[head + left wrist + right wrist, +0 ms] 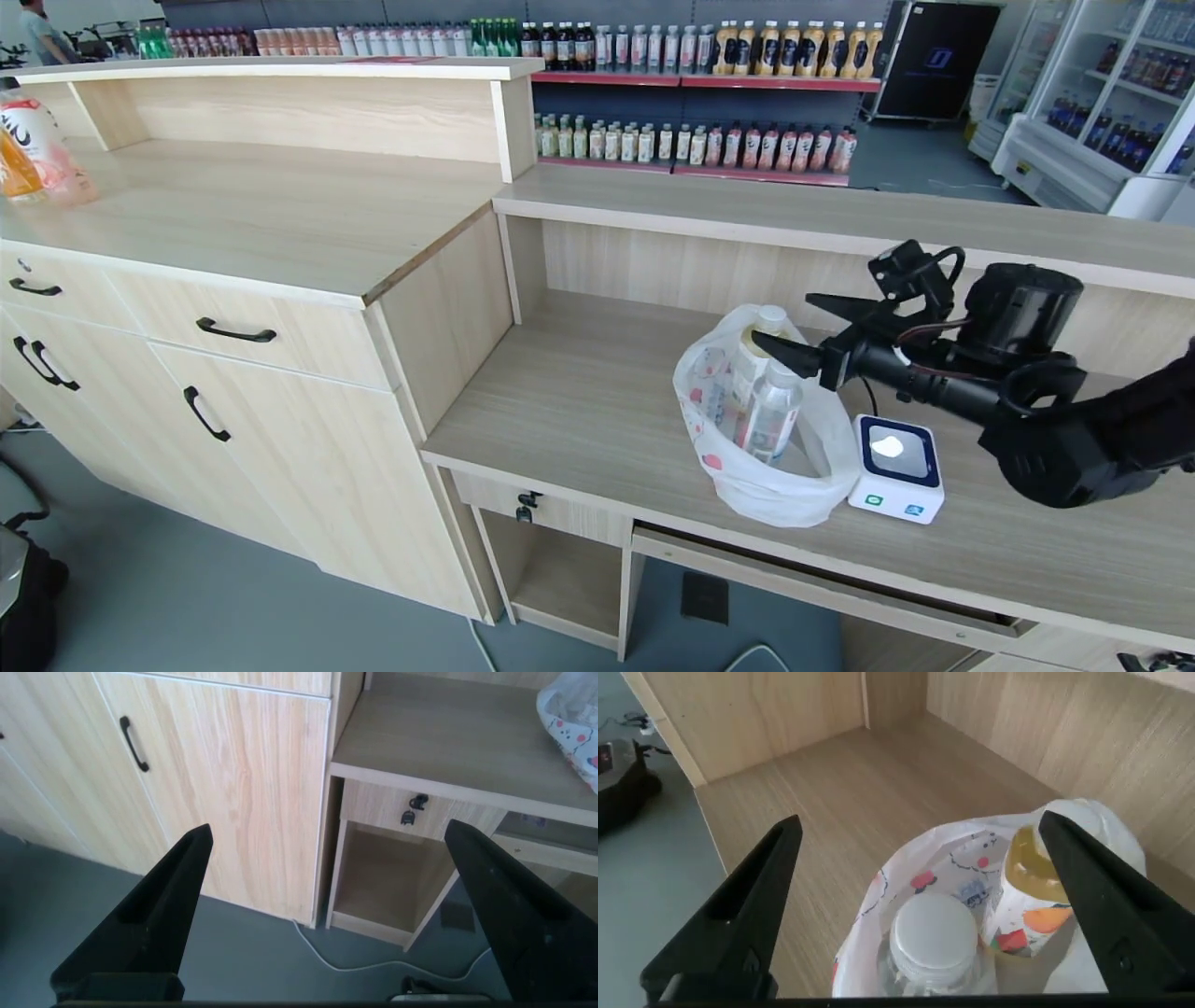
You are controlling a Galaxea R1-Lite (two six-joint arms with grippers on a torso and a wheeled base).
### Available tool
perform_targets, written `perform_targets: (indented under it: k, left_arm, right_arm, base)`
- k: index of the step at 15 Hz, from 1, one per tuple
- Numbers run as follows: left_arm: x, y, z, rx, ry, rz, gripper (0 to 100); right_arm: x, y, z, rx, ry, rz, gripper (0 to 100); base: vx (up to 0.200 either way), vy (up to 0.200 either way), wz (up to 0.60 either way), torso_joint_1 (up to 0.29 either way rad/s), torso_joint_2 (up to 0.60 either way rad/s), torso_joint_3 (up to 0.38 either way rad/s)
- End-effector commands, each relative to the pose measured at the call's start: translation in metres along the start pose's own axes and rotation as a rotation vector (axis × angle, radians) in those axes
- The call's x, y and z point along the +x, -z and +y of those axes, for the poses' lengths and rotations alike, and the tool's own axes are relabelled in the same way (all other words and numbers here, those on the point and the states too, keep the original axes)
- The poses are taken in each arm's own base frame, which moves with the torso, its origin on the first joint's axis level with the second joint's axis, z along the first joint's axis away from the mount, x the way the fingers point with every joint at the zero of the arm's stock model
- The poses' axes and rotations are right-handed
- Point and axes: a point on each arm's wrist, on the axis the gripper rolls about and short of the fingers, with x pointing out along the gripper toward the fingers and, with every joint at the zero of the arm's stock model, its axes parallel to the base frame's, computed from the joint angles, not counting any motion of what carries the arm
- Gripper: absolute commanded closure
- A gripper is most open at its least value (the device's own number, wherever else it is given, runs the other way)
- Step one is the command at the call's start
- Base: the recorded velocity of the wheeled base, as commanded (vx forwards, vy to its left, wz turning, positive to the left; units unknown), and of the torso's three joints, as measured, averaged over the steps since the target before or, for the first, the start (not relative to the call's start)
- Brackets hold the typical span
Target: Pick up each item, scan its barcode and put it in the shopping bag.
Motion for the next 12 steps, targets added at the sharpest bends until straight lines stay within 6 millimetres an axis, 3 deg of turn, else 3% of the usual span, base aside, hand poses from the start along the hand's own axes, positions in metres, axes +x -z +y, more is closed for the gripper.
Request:
perform_targets:
  k: [1, 2, 4, 6, 9, 12]
  left_arm:
    - [0.0, 0.0, 0.0, 0.0, 0.0, 0.001, 0]
    - [0.0, 0.0, 0.0, 0.0, 0.0, 0.001, 0]
    - [0.0, 0.0, 0.0, 0.0, 0.0, 0.001, 0]
    - [0.0, 0.0, 0.0, 0.0, 0.0, 0.001, 0]
    - [0.0, 0.0, 0.0, 0.0, 0.0, 0.001, 0]
    - [0.0, 0.0, 0.0, 0.0, 0.0, 0.001, 0]
  right_arm:
    - [-0.081, -0.081, -0.005, -0.188, 0.126, -0.084, 0]
    - [-0.096, -0.083, -0.009, -0.245, 0.17, -0.057, 0]
    - [-0.106, -0.085, -0.019, -0.323, 0.24, -0.041, 0]
    - [-0.118, -0.094, -0.017, -0.286, 0.271, -0.028, 0]
    - [-0.132, -0.112, -0.015, -0.158, 0.489, 0.018, 0]
    - [-0.146, -0.114, -0.008, -0.074, 0.646, 0.105, 0]
  base:
    - [0.0, 0.0, 0.0, 0.0, 0.0, 0.0]
    - [0.0, 0.0, 0.0, 0.0, 0.0, 0.0]
    - [0.0, 0.0, -0.3, 0.001, 0.0, 0.004]
    - [0.0, 0.0, -0.6, 0.002, 0.0, 0.002]
    - [0.0, 0.0, -0.6, 0.004, 0.0, -0.001]
    - [0.0, 0.0, -0.6, 0.001, 0.0, 0.002]
